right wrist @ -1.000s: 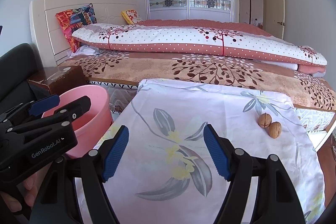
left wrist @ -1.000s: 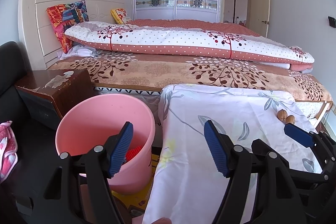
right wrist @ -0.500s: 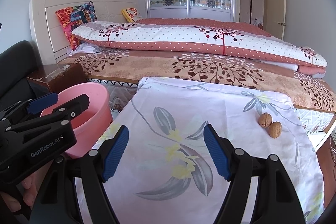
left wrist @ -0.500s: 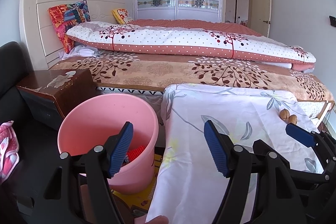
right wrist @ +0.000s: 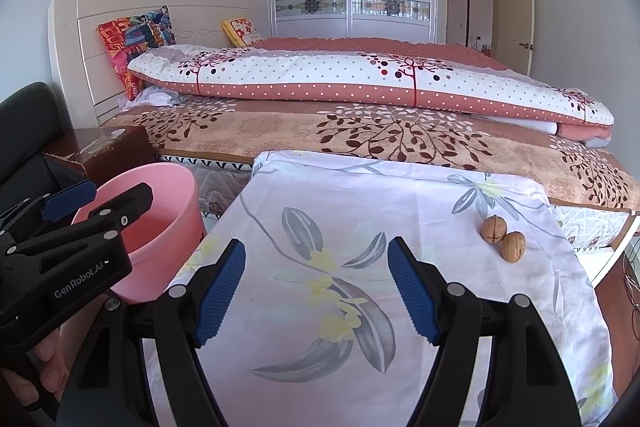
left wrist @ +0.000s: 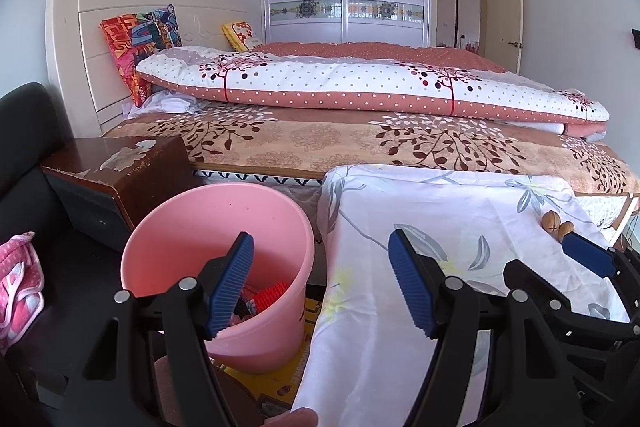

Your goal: Collect trash

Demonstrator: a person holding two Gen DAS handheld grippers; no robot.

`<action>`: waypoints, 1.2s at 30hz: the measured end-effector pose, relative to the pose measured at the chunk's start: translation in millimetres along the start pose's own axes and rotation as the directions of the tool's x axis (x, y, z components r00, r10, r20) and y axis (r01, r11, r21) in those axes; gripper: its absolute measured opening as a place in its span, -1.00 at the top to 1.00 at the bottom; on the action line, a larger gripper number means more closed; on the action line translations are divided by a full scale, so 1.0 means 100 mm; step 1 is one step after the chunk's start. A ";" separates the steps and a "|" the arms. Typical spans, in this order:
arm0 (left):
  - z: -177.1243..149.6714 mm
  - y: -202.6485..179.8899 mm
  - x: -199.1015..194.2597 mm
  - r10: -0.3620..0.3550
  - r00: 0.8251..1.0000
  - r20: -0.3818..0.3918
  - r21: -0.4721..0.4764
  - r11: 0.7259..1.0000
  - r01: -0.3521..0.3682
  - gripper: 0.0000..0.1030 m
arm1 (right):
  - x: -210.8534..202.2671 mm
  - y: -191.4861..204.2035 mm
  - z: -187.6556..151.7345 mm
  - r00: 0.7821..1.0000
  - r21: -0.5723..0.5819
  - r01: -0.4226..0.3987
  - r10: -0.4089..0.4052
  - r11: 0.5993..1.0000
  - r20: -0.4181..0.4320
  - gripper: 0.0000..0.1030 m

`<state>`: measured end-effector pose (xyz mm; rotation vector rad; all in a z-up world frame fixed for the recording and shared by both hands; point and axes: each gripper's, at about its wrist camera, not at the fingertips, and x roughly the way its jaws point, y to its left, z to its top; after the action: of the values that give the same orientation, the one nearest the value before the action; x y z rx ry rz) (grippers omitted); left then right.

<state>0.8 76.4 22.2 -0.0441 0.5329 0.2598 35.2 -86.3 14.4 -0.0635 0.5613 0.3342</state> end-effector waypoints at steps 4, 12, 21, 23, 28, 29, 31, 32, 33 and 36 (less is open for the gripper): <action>0.00 0.02 -0.01 0.009 1.000 0.007 -0.003 1.000 -0.009 -0.36 | -0.05 -0.03 0.02 1.000 0.017 0.014 -0.014 1.000 0.027 -0.41; -0.02 0.00 -0.03 0.021 1.000 0.021 0.008 1.000 -0.022 -0.36 | -0.07 -0.04 0.02 1.000 0.019 0.013 -0.013 1.000 0.028 -0.41; -0.03 0.00 0.00 0.028 1.000 0.008 0.009 1.000 -0.028 -0.35 | -0.05 -0.03 0.01 1.000 0.018 0.012 -0.013 1.000 0.020 -0.41; -0.04 0.01 0.01 0.029 1.000 0.003 0.002 1.000 -0.029 -0.35 | -0.05 -0.03 0.01 1.000 0.017 0.012 -0.013 1.000 0.020 -0.41; -0.06 0.02 0.01 0.033 0.999 0.003 -0.005 0.999 -0.033 -0.34 | -0.04 -0.03 0.00 1.000 0.018 0.012 -0.013 1.000 0.016 -0.41; -0.06 0.02 0.01 0.033 0.999 0.004 -0.003 0.999 -0.033 -0.34 | -0.04 -0.03 -0.01 1.000 0.018 0.013 -0.013 1.000 0.015 -0.41; -0.06 0.01 0.02 0.026 1.000 0.002 -0.004 1.000 -0.026 -0.34 | -0.02 -0.03 -0.01 1.000 0.019 0.013 -0.013 1.000 0.011 -0.41; -0.06 0.01 0.02 0.021 1.000 -0.002 -0.003 1.000 -0.021 -0.34 | -0.02 -0.03 -0.01 1.000 0.021 0.012 -0.012 1.000 0.009 -0.41; -0.06 0.00 0.03 0.019 1.000 -0.007 -0.002 1.000 -0.019 -0.34 | -0.01 -0.03 -0.01 1.000 0.021 0.012 -0.012 1.000 0.008 -0.41; -0.07 0.00 0.05 0.011 1.000 -0.022 -0.009 1.000 -0.011 -0.34 | -0.01 -0.04 -0.02 1.000 0.022 0.012 -0.012 1.000 0.007 -0.41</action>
<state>1.5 77.0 14.0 -0.0530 0.5543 0.2727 35.0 -90.1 13.2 -0.0444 0.5573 0.3167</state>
